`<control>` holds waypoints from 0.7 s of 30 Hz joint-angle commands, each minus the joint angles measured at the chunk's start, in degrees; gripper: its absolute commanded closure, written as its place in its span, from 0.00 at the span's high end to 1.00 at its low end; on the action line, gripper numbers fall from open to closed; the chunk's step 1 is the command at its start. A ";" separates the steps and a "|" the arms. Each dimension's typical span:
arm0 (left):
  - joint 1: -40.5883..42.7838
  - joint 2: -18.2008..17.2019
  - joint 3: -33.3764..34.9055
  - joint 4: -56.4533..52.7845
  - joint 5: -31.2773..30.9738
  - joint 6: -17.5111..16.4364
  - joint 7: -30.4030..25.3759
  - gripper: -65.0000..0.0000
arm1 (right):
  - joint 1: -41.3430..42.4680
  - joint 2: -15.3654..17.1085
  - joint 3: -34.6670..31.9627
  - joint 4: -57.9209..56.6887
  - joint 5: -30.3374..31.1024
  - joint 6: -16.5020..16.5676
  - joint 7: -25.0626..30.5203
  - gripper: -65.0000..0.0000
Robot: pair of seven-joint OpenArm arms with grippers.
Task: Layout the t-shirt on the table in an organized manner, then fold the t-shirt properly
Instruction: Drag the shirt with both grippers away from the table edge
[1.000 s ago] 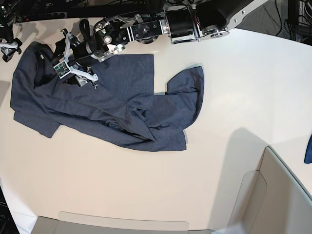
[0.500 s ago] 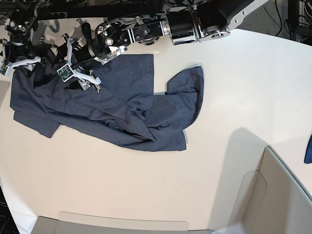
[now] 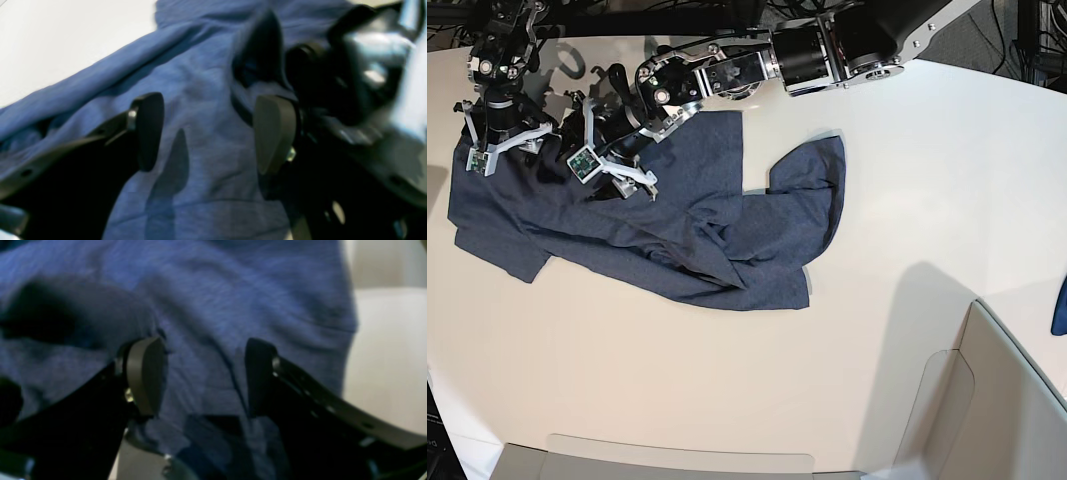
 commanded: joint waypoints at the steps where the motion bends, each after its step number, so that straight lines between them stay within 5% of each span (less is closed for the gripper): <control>1: -0.79 2.04 0.13 1.42 0.57 -1.81 -3.01 0.62 | 0.22 0.31 -0.73 0.91 1.46 1.53 1.15 0.59; 7: -0.88 2.04 0.13 3.44 0.66 -1.81 -2.31 0.62 | 0.13 0.57 -4.25 0.82 1.46 1.53 1.15 0.59; 12: -0.88 -2.26 -0.05 8.63 0.66 -1.45 -2.22 0.62 | 0.30 0.49 -8.73 -0.05 1.46 1.53 1.15 0.59; 21: 2.90 -7.18 -10.42 16.72 0.92 -1.81 3.05 0.62 | 1.45 0.22 -13.39 -1.81 1.81 1.53 1.50 0.59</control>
